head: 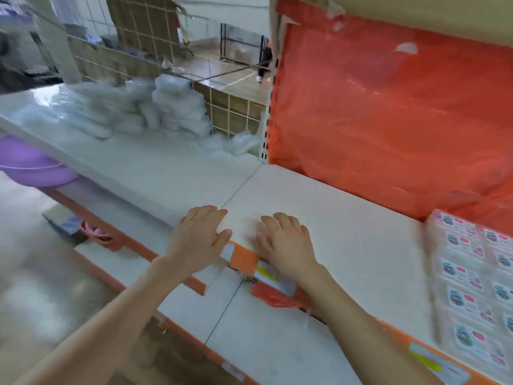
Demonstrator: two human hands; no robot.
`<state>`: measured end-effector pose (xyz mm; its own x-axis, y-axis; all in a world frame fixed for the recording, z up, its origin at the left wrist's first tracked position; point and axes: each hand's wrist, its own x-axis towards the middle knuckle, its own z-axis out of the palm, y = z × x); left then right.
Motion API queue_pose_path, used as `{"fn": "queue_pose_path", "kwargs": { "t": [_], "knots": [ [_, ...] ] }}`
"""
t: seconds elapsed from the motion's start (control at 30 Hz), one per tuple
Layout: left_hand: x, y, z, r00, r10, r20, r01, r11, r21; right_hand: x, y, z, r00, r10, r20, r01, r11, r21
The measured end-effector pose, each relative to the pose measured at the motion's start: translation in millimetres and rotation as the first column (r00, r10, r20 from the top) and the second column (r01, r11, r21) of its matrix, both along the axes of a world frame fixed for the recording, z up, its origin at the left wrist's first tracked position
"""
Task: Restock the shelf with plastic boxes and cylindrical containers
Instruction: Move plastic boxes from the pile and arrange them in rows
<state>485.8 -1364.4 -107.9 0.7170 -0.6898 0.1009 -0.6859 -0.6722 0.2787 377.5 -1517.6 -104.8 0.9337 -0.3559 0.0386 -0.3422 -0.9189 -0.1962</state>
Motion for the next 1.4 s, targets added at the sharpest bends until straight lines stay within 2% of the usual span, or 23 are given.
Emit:
{"fn": "queue_pose_path", "kwargs": {
  "t": [0.2, 0.47, 0.67, 0.9, 1.07, 1.4],
  "knots": [
    [58.0, 72.9, 2.0, 1.000, -0.013, 0.013, 0.013, 1.000, -0.003, 66.9, 74.2, 4.1, 1.000, 0.026, 0.003, -0.026, 0.999, 0.032],
    [99.8, 120.7, -5.3, 0.999, 0.031, -0.018, -0.032, 0.999, -0.018, 114.4, 101.0, 3.1, 0.999, 0.024, -0.032, -0.023, 0.999, 0.041],
    [125.9, 100.0, -3.8, 1.000, 0.011, -0.025, -0.012, 0.999, -0.048, 143.6, 81.7, 0.5, 1.000, -0.006, -0.020, 0.007, 0.999, 0.043],
    [157.9, 53.7, 0.3, 0.999, -0.051, 0.017, 0.051, 0.999, -0.002, 172.6, 38.2, -1.4, 0.997, -0.074, -0.001, 0.074, 0.997, 0.004],
    [181.0, 25.8, 1.6, 0.997, -0.075, 0.032, 0.076, 0.997, -0.015, 197.0, 10.4, 4.0, 0.994, -0.110, 0.002, 0.110, 0.989, -0.102],
    [242.4, -9.1, 9.9, 0.962, -0.259, 0.081, 0.260, 0.965, -0.005, 274.2, -29.9, 24.3, 0.984, -0.170, 0.049, 0.177, 0.940, -0.291]
  ]
}}
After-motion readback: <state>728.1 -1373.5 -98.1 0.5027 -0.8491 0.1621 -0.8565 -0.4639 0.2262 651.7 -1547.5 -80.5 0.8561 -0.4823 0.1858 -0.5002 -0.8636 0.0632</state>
